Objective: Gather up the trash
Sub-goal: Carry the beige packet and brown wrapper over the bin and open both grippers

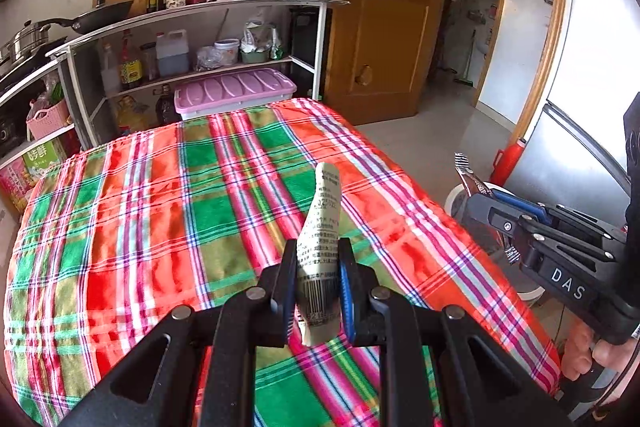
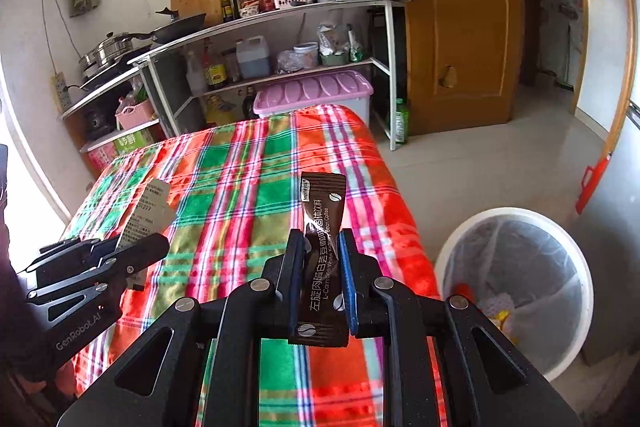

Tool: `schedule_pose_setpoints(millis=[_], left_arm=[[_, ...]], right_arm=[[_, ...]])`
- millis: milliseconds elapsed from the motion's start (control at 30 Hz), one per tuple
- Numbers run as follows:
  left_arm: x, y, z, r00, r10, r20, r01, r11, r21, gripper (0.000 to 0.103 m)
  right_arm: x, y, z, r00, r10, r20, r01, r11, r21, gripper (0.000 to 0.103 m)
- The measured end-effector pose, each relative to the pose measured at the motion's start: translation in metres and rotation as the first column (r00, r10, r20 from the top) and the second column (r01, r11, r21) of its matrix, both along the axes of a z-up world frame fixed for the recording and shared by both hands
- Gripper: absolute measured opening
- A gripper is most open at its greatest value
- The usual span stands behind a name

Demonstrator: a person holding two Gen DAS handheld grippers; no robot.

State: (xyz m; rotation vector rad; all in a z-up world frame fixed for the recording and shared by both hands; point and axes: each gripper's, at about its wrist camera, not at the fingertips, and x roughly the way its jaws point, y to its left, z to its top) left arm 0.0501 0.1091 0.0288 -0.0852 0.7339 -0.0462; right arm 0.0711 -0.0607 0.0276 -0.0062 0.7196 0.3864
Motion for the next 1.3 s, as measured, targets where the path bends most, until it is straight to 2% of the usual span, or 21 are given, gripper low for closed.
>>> schedule_pose_setpoints(millis=[533,900,1133,1300], left_arm=[[0.025,-0.112,0.003,0.985,-0.172,-0.007,0.172,0.985,0.014,0.021],[0.055,-0.191,-0.007,0.952,-0.304,-0.04,0.303,0.953,-0.014,0.022],[0.074,-0.222,-0.025,0.935,-0.345,-0.086,0.344,0.939,-0.029,0.025],[0.085,-0.233,-0.042,0.929,-0.343,-0.136,0.343,0.939,-0.024,0.025]], right_arm=[[-0.005,-0.108,0.004,0.977,-0.211,0.017,0.211,0.977,0.003,0.018],[0.001,-0.184,-0.007,0.941,-0.339,-0.013,0.339,0.941,-0.011,0.018],[0.011,-0.212,-0.023,0.926,-0.374,-0.05,0.372,0.927,-0.039,0.018],[0.02,-0.217,-0.044,0.926,-0.364,-0.1,0.36,0.931,-0.057,0.018]])
